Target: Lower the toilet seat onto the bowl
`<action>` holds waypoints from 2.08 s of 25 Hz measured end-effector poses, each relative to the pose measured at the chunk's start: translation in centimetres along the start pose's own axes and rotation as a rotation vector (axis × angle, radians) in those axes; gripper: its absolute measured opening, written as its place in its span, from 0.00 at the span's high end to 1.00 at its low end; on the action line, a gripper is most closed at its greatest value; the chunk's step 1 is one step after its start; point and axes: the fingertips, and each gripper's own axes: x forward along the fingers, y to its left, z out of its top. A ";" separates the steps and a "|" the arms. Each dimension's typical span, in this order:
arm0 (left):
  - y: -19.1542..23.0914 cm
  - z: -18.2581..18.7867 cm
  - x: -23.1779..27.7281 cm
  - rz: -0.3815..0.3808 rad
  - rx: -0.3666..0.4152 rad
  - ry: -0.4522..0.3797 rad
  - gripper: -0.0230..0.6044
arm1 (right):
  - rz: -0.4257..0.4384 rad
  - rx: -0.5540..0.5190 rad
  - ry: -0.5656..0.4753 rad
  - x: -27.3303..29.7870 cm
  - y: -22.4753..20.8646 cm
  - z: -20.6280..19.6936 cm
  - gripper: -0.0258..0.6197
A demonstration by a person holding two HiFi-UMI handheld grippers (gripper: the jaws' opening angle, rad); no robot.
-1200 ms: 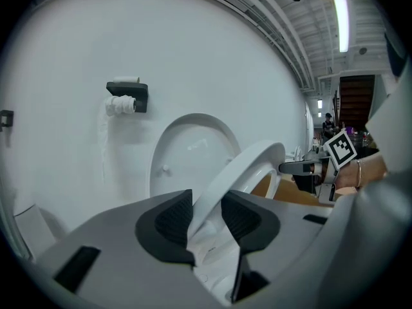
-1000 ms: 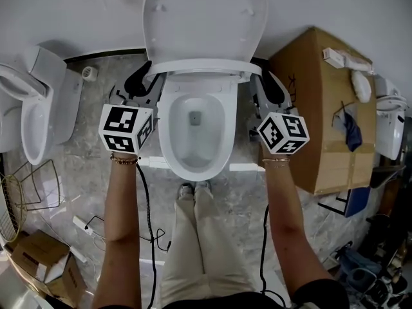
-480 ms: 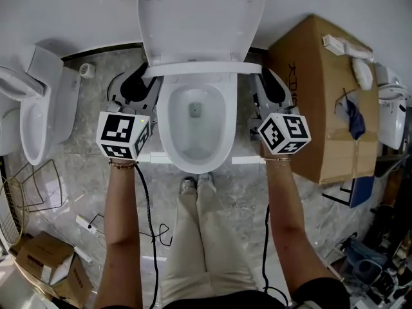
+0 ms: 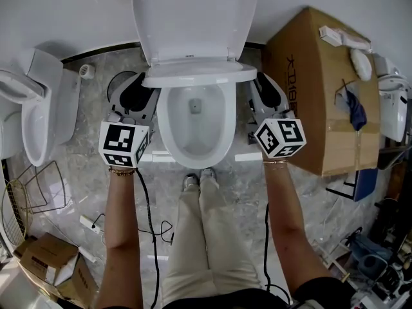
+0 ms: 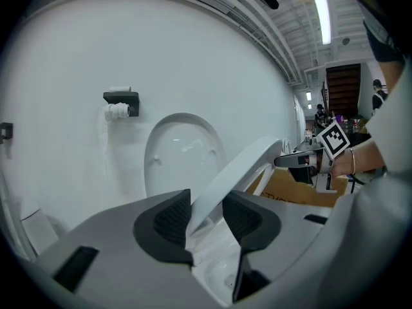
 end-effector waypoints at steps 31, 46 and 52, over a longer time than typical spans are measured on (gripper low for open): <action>-4.8 -6.2 -4.4 -0.001 0.175 0.098 0.71 | -0.032 0.066 0.059 -6.1 1.6 -6.2 0.79; -6.5 -8.9 -5.7 -0.023 0.247 0.155 0.70 | -0.065 -0.072 0.140 -8.1 2.3 -8.8 0.80; -6.8 -9.9 -6.2 -0.013 0.269 0.185 0.70 | -0.071 -0.054 0.150 -8.7 2.3 -9.6 0.80</action>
